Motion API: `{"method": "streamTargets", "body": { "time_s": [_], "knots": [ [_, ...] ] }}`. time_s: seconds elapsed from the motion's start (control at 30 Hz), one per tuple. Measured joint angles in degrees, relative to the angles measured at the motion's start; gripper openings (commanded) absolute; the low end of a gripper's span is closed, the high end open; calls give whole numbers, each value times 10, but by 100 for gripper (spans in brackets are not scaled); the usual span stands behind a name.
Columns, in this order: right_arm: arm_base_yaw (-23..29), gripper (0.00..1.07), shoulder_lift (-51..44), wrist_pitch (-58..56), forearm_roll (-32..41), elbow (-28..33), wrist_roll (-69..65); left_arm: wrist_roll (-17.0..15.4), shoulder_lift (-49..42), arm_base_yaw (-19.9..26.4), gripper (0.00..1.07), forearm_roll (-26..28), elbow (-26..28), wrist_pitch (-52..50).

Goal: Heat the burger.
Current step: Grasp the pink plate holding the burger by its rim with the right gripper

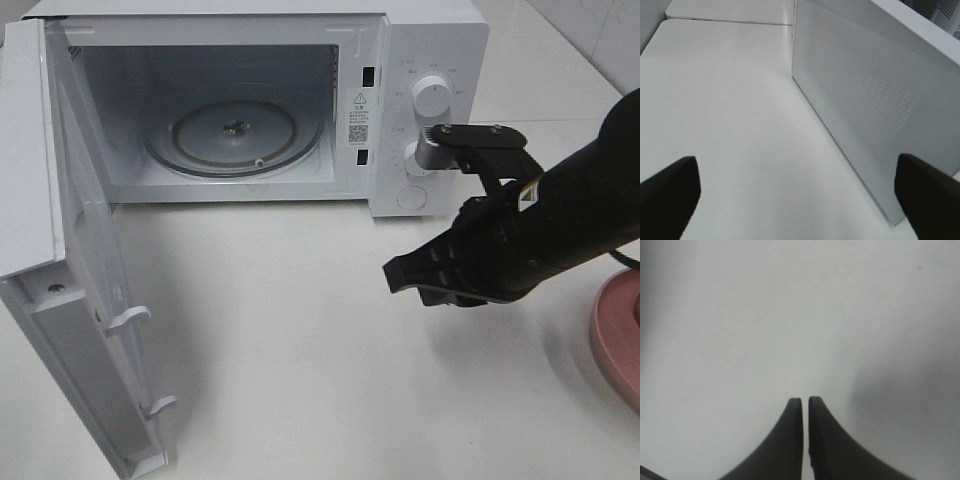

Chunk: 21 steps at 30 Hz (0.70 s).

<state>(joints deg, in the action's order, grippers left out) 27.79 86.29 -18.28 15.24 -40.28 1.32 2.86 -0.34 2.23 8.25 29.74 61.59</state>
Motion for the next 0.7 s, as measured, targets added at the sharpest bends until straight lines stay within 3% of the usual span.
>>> {"method": "streamTargets", "body": {
  "time_s": [0.33, 0.4, 0.5, 0.57, 0.6, 0.63, 0.67, 0.7],
  "knots": [
    [-56, 14, -48, -144, -74, 0, -13, 0, 0, 0, 98, 0, 0, 0],
    [-82, 26, -69, -162, -96, 0, -41, 0, 0, 0, 98, 0, 0, 0],
    [-87, 33, -76, -163, -105, 0, -47, 0, 0, 0, 98, 0, 0, 0],
    [-104, 70, -94, -176, -146, 0, -76, 0, 0, 0, 98, 0, 0, 0],
    [-104, 70, -94, -176, -146, 0, -76, 0, 0, 0, 98, 0, 0, 0],
    [-107, 81, -96, -182, -160, 0, -84, 0, 0, 0, 98, 0, 0, 0],
    [-107, 81, -96, -182, -160, 0, -84, 0, 0, 0, 98, 0, 0, 0],
    [-112, 97, -100, -198, -189, 0, -95, 0, 0, 0, 98, 0, 0, 0]
  ]
}}
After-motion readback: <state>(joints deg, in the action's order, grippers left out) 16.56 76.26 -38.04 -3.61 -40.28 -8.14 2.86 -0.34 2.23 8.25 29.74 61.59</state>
